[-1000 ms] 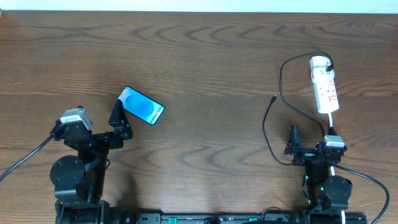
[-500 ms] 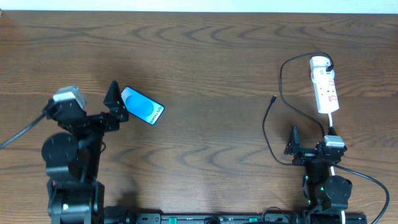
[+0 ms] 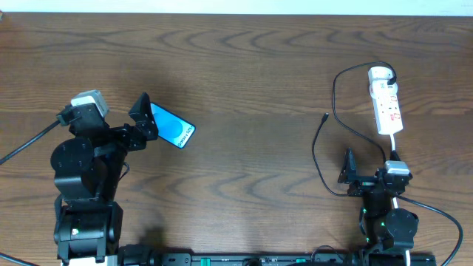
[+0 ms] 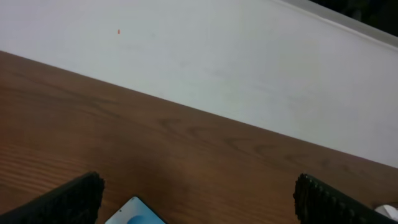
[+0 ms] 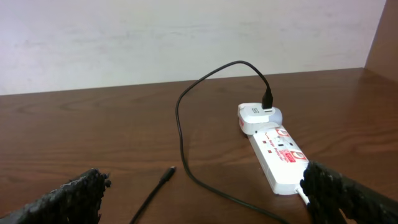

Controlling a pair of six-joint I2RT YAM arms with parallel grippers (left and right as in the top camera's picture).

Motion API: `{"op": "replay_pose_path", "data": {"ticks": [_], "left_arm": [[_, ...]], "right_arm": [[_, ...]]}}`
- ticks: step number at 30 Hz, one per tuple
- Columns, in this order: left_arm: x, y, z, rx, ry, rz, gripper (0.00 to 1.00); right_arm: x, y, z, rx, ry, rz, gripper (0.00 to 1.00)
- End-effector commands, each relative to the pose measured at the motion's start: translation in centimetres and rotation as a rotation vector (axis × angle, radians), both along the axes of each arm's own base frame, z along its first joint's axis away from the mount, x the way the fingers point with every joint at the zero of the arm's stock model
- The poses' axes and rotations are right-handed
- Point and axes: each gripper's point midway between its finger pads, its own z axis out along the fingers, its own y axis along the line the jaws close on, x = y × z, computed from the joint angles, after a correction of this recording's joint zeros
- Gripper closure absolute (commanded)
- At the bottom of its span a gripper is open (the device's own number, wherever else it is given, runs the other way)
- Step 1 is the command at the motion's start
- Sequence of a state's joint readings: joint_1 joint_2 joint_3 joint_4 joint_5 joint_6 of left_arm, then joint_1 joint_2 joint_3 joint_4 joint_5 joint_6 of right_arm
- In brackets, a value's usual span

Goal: Plug charger to phone and switch on socket
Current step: 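Move the left gripper toward the blue phone's left edge, then lower the left gripper over the phone and grasp its top end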

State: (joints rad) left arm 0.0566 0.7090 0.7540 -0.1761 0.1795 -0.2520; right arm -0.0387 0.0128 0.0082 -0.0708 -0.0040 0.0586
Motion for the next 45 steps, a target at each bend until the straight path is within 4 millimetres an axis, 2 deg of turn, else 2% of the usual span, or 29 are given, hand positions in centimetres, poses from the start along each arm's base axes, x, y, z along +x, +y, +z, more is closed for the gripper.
{"op": "replay_pose_path", "data": {"ticks": [1,3,12,17,22,25,29,32,37,41,45], "left_arm": [[-0.2,-0.6,1.4,-0.017,-0.029,-0.027,0.02],[-0.3,-1.1,1.1,-0.024,-0.015,-0.06,0.02],[-0.4,-1.1,0.5,-0.03,0.011,-0.059,0.02],[-0.4,-1.2,0.0,-0.1,0.037,-0.043,0.02],[0.0,-0.4,-1.1,-0.145,0.091,0.018,0.02],[0.4,0.4,-2.0,-0.183,0.164,0.08,0.02],[0.9,1.2,-1.7,-0.187,0.248,0.133,0.02],[1.3,2.8,-1.5,-0.203,0.353,0.272,0.02],[3.4,2.3,-0.9,-0.203,0.569,0.327,0.02],[4.1,2.8,-1.8,-0.252,0.718,0.465,0.02],[5.8,2.0,-2.6,-0.279,0.785,0.45,0.02]], "right_arm": [[0.0,0.2,-0.1,-0.014,0.003,0.01,0.01],[0.0,0.2,-0.1,-0.014,0.003,0.01,0.01],[0.0,0.2,-0.1,-0.014,0.003,0.01,0.01],[0.0,0.2,-0.1,-0.014,0.003,0.01,0.01],[0.0,0.2,-0.1,-0.014,0.003,0.01,0.01],[0.0,0.2,-0.1,-0.014,0.003,0.01,0.01],[0.0,0.2,-0.1,-0.014,0.003,0.01,0.01],[0.0,0.2,-0.1,-0.014,0.003,0.01,0.01],[0.0,0.2,-0.1,-0.013,0.003,0.01,0.01],[0.0,0.2,-0.1,-0.014,0.003,0.01,0.01],[0.0,0.2,-0.1,-0.014,0.003,0.01,0.01]]}}
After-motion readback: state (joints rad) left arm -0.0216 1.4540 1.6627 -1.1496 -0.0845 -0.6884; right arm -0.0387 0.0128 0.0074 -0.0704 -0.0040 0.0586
